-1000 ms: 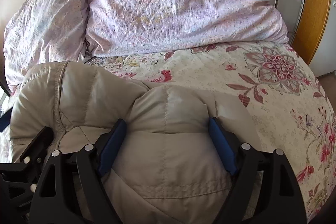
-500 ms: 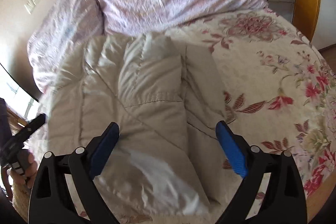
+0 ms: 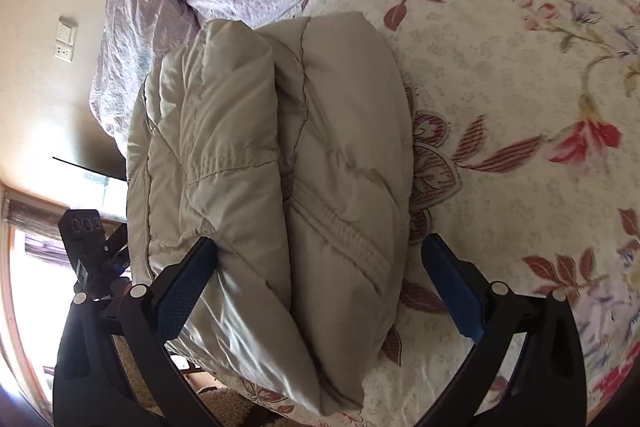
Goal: Fold large clothes
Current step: 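Lift the folded jacket bundle with both grippers and roll it over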
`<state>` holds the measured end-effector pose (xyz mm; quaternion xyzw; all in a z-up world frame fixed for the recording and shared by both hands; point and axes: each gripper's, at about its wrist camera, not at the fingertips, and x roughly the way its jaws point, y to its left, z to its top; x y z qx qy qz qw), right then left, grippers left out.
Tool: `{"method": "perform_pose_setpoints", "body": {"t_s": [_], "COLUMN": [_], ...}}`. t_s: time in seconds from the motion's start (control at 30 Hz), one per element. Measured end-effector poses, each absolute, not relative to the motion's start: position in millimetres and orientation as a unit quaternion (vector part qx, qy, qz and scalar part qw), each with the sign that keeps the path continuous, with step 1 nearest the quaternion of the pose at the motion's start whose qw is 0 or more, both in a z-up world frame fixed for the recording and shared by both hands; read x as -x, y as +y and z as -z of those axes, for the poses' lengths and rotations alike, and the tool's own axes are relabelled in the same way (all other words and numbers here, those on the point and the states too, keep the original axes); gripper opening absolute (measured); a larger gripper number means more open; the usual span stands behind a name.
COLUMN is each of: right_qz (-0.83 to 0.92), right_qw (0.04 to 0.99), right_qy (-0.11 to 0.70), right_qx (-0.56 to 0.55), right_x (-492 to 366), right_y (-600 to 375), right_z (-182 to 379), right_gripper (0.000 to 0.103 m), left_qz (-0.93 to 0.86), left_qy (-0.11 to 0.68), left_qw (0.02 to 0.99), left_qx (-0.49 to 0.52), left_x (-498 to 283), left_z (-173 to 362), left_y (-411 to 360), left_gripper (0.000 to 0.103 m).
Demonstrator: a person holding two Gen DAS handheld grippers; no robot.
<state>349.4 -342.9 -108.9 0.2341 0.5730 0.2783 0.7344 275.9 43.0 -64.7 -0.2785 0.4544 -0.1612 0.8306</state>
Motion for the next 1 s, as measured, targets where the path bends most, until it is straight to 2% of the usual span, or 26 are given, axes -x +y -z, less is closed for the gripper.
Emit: {"method": "perform_pose_setpoints", "body": {"t_s": [0.3,0.43,0.67,1.0], "right_qz": [-0.334,-0.342,-0.353,-0.362], "right_qw": [0.683,0.707,0.699,0.688], "right_qy": [0.604,0.592,0.590,0.596], "right_qx": [-0.240,-0.178,-0.198,-0.201], "right_x": [-373.7,-370.9,-382.3,-386.9], "right_y": [-310.6,-283.0,-276.6,-266.0], "right_z": [122.5,107.1,113.3,123.5], "right_gripper": [0.102,0.102,0.102,0.102], "left_qz": [0.183,0.190,0.180,0.194], "left_qy": [0.457,0.459,0.444,0.453], "left_qw": [0.813,0.810,0.836,0.808], "left_qx": [0.311,0.311,0.269,0.323], "left_x": [-282.5,-276.6,-260.2,-255.8], "left_z": [77.8,79.5,75.8,91.9], "left_y": [44.1,47.7,33.8,44.1], "left_gripper": [0.101,0.101,0.101,0.101]}}
